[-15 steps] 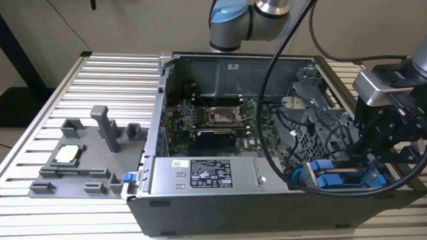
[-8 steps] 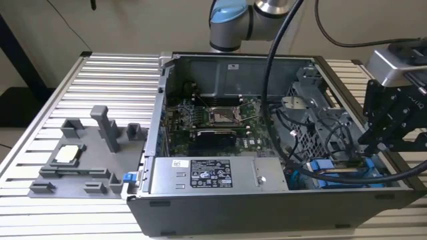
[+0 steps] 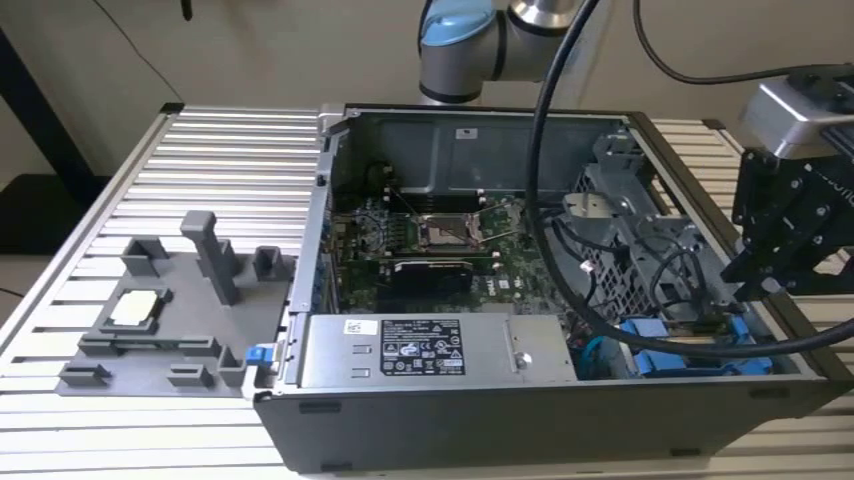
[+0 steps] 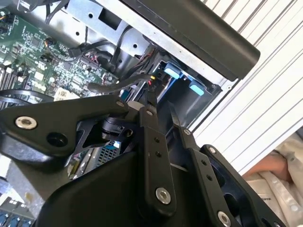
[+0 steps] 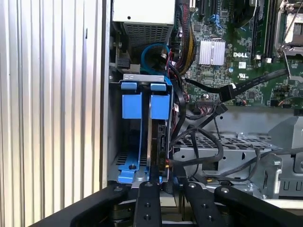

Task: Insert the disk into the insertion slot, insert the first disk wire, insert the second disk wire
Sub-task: 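Insert the first disk wire, then insert the second disk wire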

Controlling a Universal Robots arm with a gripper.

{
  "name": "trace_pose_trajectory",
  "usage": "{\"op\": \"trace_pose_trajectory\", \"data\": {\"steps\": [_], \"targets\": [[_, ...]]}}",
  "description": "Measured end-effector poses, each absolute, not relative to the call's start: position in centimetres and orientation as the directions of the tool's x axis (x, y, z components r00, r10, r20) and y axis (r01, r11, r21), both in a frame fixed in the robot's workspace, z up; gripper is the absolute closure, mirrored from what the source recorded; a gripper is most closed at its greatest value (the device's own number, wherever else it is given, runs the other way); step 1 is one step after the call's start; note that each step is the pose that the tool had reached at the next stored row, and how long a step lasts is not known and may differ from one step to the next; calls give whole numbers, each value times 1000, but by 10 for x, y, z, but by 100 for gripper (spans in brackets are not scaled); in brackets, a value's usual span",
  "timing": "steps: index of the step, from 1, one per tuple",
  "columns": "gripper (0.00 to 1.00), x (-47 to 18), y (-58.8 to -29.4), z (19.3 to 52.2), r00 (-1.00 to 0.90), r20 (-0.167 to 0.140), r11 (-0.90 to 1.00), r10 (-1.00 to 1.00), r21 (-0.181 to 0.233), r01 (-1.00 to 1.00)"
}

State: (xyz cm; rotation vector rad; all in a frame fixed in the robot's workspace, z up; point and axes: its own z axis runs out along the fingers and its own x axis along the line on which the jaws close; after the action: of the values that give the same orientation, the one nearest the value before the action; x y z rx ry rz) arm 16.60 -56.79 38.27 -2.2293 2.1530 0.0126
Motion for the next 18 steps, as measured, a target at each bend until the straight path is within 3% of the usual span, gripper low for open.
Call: {"op": "trace_pose_trajectory", "data": {"steps": [18], "targets": [[73,166,-525,383,35,-34,-34,-999,-25,-999]]}}
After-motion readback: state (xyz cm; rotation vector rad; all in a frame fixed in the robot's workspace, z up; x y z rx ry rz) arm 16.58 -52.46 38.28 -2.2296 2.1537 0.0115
